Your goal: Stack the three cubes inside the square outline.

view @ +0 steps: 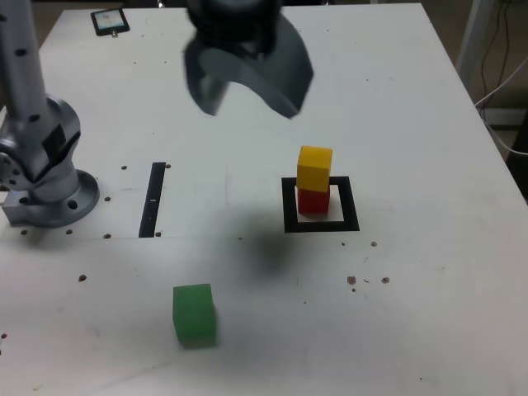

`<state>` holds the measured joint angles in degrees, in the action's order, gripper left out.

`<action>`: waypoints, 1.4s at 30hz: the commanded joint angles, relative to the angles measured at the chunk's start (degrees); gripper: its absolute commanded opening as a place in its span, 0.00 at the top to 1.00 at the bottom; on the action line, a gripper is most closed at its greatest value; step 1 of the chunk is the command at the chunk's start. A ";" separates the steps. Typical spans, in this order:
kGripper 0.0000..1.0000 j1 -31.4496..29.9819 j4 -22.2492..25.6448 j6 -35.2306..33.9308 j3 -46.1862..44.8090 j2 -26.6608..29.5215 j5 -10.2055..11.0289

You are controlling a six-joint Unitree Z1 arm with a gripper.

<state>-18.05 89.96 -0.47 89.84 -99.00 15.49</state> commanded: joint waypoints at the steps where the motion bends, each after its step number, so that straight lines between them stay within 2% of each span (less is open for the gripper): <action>1: 0.01 -0.81 0.33 0.20 -0.77 2.03 -2.08; 7: 0.01 -1.29 -0.76 -0.98 -4.06 2.72 -12.16; 10: 0.01 -1.29 -2.50 -2.13 -6.26 2.42 -15.49; 12: 0.01 -1.32 -3.74 -2.88 -7.53 2.23 -16.83; 16: 0.00 -1.53 -6.19 -4.02 -9.92 2.16 -17.91; 26: 0.00 -1.64 -8.74 -5.05 -15.51 3.27 -17.97; 33: 0.00 -3.68 -15.59 -10.30 -21.48 4.67 -19.40; 42: 0.00 -8.19 -18.05 -16.63 -20.57 1.72 -21.49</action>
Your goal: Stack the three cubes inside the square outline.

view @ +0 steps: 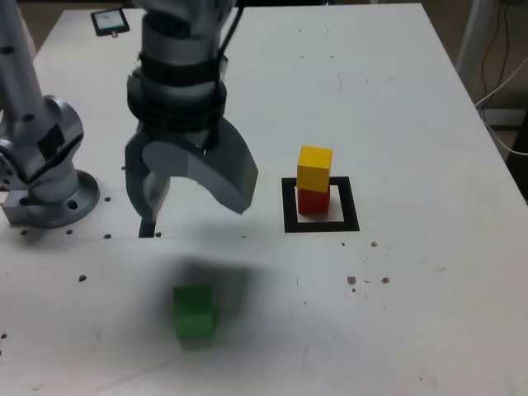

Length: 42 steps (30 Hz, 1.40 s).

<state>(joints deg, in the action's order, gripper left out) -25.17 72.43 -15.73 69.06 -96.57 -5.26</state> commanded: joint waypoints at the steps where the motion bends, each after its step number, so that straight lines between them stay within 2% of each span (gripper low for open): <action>1: 0.00 -1.67 -0.86 -2.16 0.25 -1.05 -1.15; 8: 0.00 -6.57 -3.51 -5.59 2.40 -5.71 -4.53; 21: 0.00 -9.46 -4.87 -5.98 2.39 -10.57 -7.68; 30: 0.00 -9.59 -11.78 -5.59 -1.08 -11.77 -8.56; 36: 0.01 -9.41 -12.61 -5.07 -1.80 -12.57 -9.13; 42: 0.07 -9.02 -12.85 -4.67 -1.24 -14.04 -9.42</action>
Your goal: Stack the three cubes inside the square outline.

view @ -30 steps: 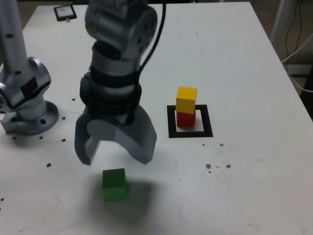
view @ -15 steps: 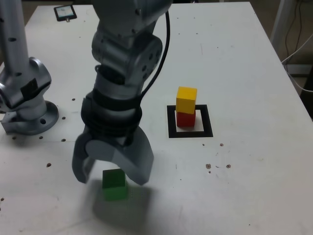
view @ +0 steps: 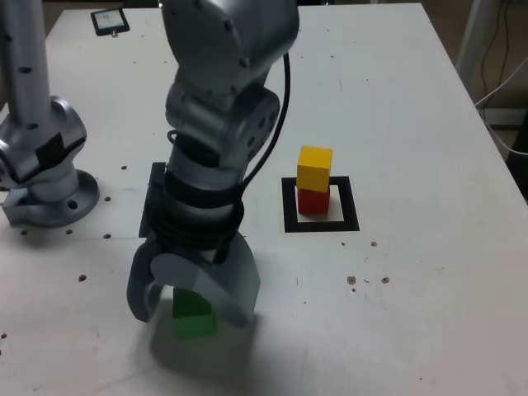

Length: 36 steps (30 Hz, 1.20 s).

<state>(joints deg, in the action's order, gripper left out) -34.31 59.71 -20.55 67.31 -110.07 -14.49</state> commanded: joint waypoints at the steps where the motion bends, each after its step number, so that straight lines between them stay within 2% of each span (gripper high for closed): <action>1: 0.08 0.12 -0.18 0.18 0.72 -0.73 -0.24; 9: 0.21 0.12 -1.39 0.32 1.25 -1.74 0.18; 17: 0.50 0.12 -0.79 -1.72 1.90 -1.62 2.78; 25: 0.80 0.71 -0.73 -1.69 2.74 -1.78 3.30; 36: 0.93 0.82 0.75 -0.55 4.06 -1.97 3.11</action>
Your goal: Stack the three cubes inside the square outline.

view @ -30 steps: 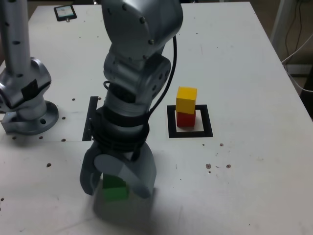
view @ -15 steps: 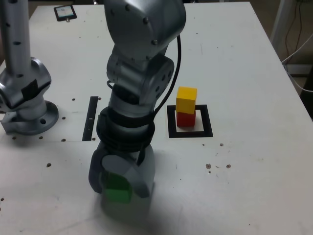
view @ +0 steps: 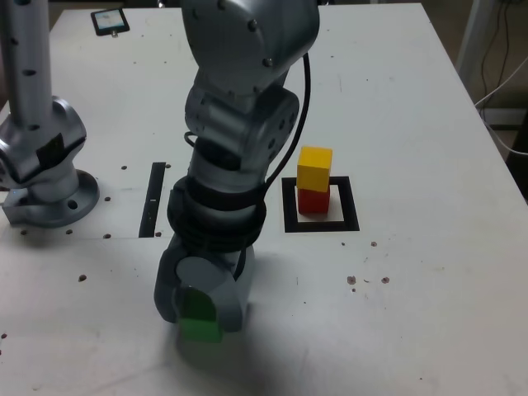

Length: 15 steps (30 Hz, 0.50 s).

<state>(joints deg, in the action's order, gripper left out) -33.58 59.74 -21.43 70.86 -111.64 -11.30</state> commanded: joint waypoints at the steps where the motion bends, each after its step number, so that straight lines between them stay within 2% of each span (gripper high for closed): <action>1: 0.94 0.09 1.21 0.53 0.88 -0.41 0.00; 8: 0.95 0.52 8.45 1.03 5.08 1.98 2.71; 15: 0.95 2.68 12.12 3.64 6.55 8.28 4.65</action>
<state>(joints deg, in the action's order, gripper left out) -31.68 70.90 -18.55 76.80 -104.98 -6.98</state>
